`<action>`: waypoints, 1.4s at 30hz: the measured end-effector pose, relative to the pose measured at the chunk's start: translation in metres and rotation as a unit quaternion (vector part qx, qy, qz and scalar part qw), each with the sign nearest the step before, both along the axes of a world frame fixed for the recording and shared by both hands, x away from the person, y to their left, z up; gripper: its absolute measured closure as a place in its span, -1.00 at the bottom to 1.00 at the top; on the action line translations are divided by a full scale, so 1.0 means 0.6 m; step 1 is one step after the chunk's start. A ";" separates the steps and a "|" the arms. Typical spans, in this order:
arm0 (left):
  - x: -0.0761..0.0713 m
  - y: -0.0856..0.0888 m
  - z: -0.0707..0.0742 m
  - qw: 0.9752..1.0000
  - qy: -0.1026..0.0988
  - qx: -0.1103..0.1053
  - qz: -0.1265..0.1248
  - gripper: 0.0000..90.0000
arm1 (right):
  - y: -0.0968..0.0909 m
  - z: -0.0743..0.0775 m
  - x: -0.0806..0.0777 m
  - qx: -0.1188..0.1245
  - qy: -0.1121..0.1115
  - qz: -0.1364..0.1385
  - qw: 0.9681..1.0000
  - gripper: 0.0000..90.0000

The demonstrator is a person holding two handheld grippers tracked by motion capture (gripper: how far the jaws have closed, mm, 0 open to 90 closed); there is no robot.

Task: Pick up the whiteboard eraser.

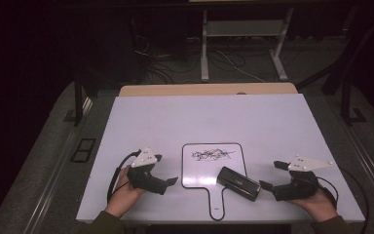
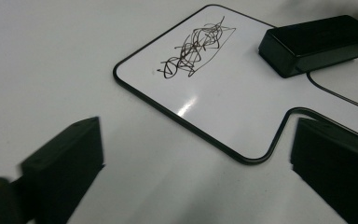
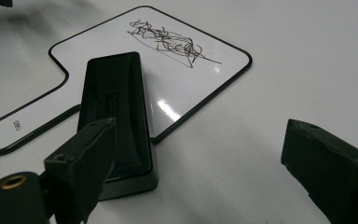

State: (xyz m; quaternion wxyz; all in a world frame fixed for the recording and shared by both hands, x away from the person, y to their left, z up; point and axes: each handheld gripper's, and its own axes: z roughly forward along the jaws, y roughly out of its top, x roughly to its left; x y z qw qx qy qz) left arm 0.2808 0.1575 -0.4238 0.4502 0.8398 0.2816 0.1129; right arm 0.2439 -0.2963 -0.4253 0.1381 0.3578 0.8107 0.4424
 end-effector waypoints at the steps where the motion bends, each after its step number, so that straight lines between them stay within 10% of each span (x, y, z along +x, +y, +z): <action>1: 0.000 -0.001 0.002 1.000 -0.003 0.002 0.008 -0.69 | 0.000 0.000 0.000 0.001 -0.001 0.000 1.000 -0.79; 42: 0.001 -0.003 -0.005 0.999 0.010 0.029 0.018 -0.69 | 0.044 0.032 0.038 0.017 0.000 0.030 0.999 -0.79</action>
